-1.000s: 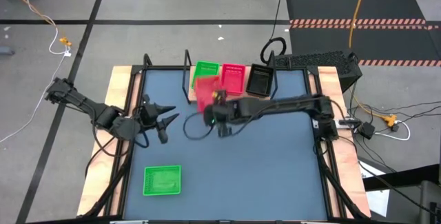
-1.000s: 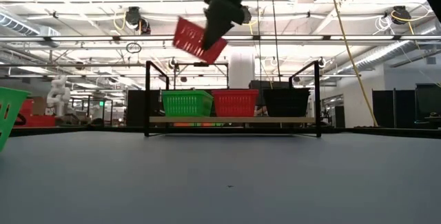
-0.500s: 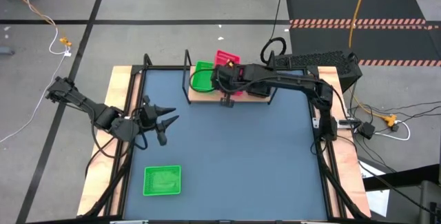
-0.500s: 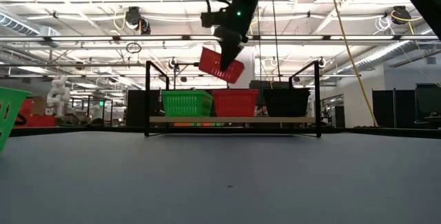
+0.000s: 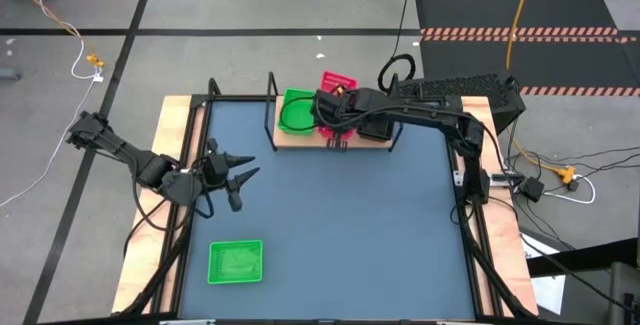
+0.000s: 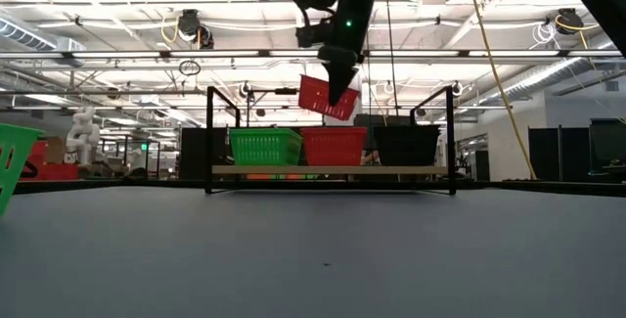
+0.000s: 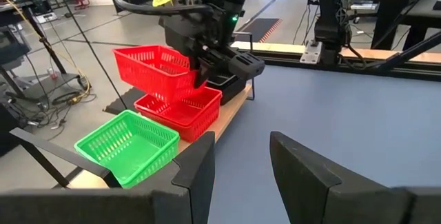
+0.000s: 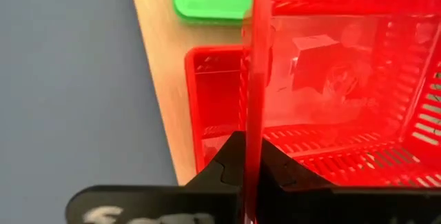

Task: Stack baskets on shelf by color
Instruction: Stack the red bin on the red bins on the shelf

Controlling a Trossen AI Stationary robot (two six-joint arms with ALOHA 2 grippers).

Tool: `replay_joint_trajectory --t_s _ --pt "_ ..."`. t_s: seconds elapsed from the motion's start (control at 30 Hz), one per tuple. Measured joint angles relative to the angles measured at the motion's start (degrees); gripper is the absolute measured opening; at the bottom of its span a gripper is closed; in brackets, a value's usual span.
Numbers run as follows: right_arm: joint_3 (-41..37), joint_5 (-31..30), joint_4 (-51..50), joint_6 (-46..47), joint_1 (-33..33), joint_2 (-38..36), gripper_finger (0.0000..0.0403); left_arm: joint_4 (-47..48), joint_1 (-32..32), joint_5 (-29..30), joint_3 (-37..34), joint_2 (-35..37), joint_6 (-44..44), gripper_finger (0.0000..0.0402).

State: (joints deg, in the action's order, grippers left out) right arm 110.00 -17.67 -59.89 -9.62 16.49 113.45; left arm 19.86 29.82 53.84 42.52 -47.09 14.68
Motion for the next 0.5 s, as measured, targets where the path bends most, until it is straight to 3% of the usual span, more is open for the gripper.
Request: replay_joint_trajectory --t_s 0.5 --pt "-3.4 3.1 -0.2 2.9 0.0 0.0 0.0009 0.0 0.0 0.0 0.0 0.0 0.8 0.0143"
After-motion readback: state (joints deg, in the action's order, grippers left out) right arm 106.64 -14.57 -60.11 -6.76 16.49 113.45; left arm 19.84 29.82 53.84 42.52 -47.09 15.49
